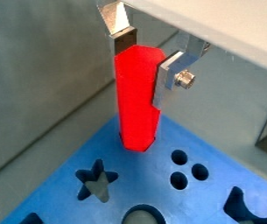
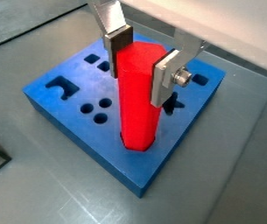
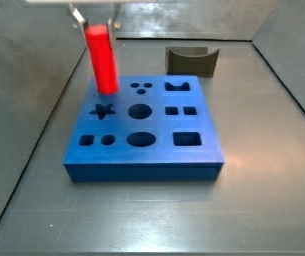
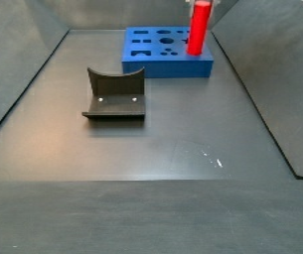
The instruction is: Insert the hexagon object.
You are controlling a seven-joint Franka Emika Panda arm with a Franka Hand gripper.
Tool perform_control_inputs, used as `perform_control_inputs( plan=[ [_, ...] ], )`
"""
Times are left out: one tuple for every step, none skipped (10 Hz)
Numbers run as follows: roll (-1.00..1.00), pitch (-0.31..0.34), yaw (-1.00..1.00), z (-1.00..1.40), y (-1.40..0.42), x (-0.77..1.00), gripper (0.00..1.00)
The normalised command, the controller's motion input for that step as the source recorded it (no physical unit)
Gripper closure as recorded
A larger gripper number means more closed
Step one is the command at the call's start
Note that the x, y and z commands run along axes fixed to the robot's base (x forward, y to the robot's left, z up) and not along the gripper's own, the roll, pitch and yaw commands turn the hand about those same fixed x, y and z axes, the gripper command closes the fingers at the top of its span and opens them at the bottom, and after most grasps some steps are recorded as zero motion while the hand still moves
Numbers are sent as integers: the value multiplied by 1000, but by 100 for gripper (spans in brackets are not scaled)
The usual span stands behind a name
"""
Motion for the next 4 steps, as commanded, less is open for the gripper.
perform_control_inputs(
  plan=[
    [0,0,-43,-460,-80,451,100],
    [3,0,-77,-297,-120,463,100],
    [0,0,-3,0,0,34,100],
    [0,0,0,0,0,0,100]
  ],
)
